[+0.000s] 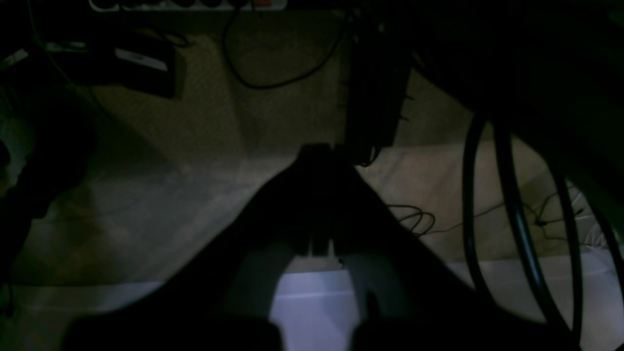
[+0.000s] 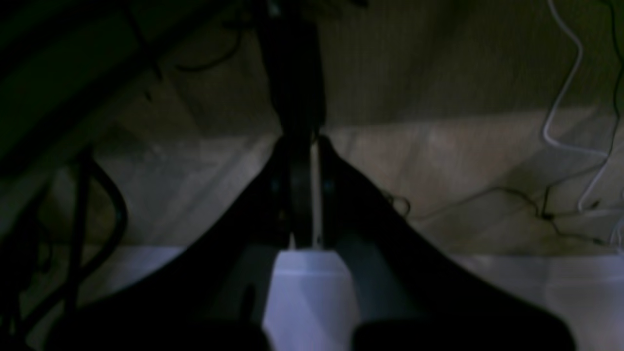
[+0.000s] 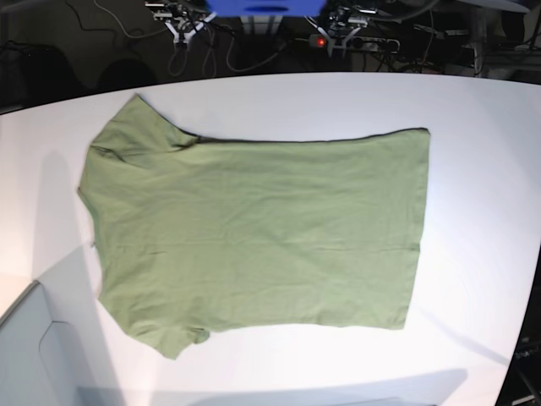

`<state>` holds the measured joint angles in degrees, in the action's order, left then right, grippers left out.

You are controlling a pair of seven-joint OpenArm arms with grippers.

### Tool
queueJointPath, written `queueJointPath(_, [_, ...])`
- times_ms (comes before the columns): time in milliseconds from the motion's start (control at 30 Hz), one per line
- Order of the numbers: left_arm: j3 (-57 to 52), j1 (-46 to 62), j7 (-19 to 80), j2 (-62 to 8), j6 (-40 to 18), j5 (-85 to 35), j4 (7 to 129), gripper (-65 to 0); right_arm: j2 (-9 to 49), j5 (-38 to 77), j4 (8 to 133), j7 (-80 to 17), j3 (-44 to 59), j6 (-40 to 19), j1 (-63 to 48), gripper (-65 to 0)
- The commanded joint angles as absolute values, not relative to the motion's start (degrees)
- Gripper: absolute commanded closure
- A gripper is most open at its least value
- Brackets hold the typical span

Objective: Fold the T-shirt properly
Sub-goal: 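Move both grippers from rest toward the shirt's hem corners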

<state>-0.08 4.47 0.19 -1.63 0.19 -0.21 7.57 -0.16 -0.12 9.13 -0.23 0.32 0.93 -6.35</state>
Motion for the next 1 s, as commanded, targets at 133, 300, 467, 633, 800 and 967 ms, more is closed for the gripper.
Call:
queueJointPath(133, [0.22,5.76,0.04,-1.71,0.22,0.13,8.04,-0.3,1.01,-0.04,10.95,-0.48,0.22,-0.13,-9.10,-0.4])
queueJointPath(300, [0.22,6.90,-0.04,-1.71,0.22,0.13,8.04,-0.2,2.24,-0.04,10.95,-0.48,0.22,-0.13,-9.45,-0.4])
queueJointPath(467, [0.22,7.34,-0.04,-1.71,0.22,0.13,8.04,-0.1,2.51,-0.04,10.86,-0.57,0.22,-0.13,-9.71,-0.4])
queueJointPath(633, [-0.13,9.10,-0.04,-2.15,0.22,-0.13,8.48,-0.1,2.95,-0.04,10.95,-0.48,0.13,-0.13,-11.38,-0.1])
queueJointPath(800, [-0.22,16.48,0.22,-2.51,0.13,-0.22,19.47,-0.1,3.21,-0.04,11.82,-0.04,0.22,-0.13,-14.02,-0.1])
queueJointPath(967, [-0.31,26.95,0.31,-4.70,0.13,-0.31,35.56,-0.1,4.35,-0.04,24.57,-0.57,0.13,-0.13,-22.99,-0.1])
